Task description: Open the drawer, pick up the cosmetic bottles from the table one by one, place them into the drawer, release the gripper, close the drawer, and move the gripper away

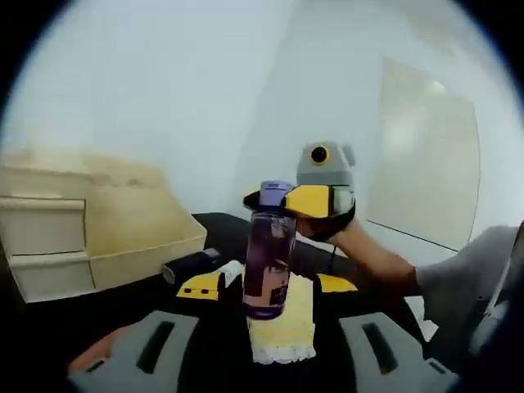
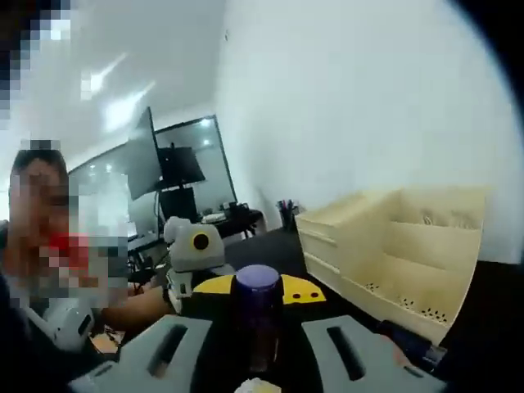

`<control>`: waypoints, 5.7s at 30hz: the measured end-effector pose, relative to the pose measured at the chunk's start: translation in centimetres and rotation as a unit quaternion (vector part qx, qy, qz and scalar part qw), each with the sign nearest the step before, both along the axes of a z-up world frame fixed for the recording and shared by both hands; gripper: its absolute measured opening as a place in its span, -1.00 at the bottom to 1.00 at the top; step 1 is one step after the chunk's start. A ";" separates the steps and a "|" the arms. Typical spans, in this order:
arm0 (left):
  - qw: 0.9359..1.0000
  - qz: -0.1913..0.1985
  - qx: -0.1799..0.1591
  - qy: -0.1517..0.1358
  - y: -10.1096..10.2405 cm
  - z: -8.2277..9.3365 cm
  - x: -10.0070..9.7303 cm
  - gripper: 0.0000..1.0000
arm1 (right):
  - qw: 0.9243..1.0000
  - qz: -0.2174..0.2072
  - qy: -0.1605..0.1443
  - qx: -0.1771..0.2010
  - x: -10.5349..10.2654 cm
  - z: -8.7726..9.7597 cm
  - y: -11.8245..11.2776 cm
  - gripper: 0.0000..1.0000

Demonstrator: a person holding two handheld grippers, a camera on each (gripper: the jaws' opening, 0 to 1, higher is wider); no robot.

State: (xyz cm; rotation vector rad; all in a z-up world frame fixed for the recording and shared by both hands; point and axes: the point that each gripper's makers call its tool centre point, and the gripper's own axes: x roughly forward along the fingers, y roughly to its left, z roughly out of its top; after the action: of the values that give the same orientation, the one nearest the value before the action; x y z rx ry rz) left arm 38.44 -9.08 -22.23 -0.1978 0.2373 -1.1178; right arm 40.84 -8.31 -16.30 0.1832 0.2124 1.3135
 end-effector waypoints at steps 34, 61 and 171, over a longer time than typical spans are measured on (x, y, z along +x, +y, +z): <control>0.984 0.127 0.111 0.058 1.8 -1.8 1.5 -0.21 | 0.988 -0.031 -0.148 -0.035 10.1 0.9 -2.7 -0.70; 0.963 0.203 0.155 0.088 3.3 -3.6 1.2 -0.22 | 0.974 -0.120 -0.162 -0.101 16.9 -2.6 -5.7 -0.70; 0.959 0.190 0.193 0.082 2.8 -6.3 1.1 -0.28 | 0.918 -0.295 -0.100 -0.245 18.5 -6.5 -8.9 -0.70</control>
State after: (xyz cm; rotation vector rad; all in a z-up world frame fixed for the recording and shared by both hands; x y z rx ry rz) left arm 39.58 -6.33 -28.56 0.0155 0.5358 -0.6560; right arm 59.36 -17.18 -22.78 -0.2975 0.2789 0.6389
